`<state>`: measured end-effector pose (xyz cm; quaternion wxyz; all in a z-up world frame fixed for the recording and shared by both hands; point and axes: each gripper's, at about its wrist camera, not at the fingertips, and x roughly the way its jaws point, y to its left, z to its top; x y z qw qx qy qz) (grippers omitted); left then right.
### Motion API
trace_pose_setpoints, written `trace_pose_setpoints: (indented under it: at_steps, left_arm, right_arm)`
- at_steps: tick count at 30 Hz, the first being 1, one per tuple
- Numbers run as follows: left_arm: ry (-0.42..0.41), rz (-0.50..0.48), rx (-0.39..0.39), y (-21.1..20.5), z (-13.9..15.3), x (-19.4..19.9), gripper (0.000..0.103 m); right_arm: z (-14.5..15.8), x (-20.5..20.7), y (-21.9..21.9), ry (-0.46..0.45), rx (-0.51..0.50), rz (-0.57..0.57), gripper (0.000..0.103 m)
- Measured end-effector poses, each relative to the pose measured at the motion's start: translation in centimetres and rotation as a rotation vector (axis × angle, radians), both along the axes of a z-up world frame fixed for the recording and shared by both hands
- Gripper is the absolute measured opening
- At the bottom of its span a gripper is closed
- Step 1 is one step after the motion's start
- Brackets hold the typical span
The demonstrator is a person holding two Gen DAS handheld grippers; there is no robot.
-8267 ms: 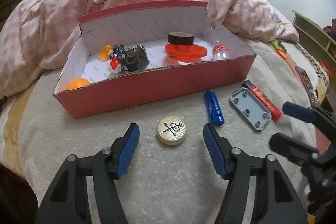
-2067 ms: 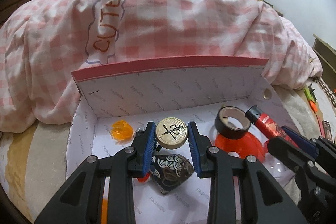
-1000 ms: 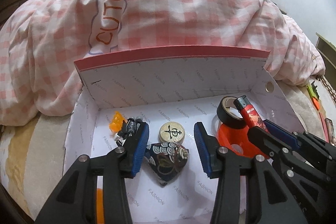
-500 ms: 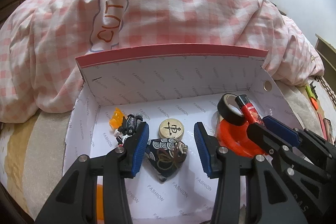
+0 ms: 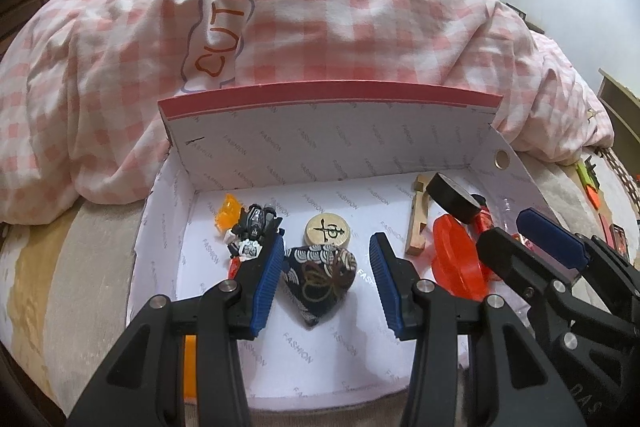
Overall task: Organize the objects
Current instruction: 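Open the left tool over the pouch while the right tool drops the spray can, then withdraw both open tools toward the blue marker and grey plate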
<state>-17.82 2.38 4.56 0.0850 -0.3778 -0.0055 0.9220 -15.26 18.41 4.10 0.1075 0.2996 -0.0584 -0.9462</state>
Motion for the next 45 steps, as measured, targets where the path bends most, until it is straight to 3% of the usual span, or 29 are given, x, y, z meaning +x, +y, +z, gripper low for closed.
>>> trace_pose_setpoints:
  at_steps: [12, 23, 45]
  left_arm:
    - [0.008, -0.008, 0.024, -0.1, 1.7, 3.3, 0.045]
    - [0.011, -0.033, 0.024, 0.5, 1.2, 5.8, 0.045]
    - [-0.003, -0.072, 0.003, 1.3, 0.6, 8.9, 0.045]
  right_arm:
    - [1.5, 3.9, 0.3, 0.024, -0.018, 0.005, 0.051]
    - [1.5, 7.0, 0.1, 0.016, -0.012, 0.018, 0.051]
    - [-0.3, 10.5, 1.6, -0.050, 0.025, 0.005, 0.051]
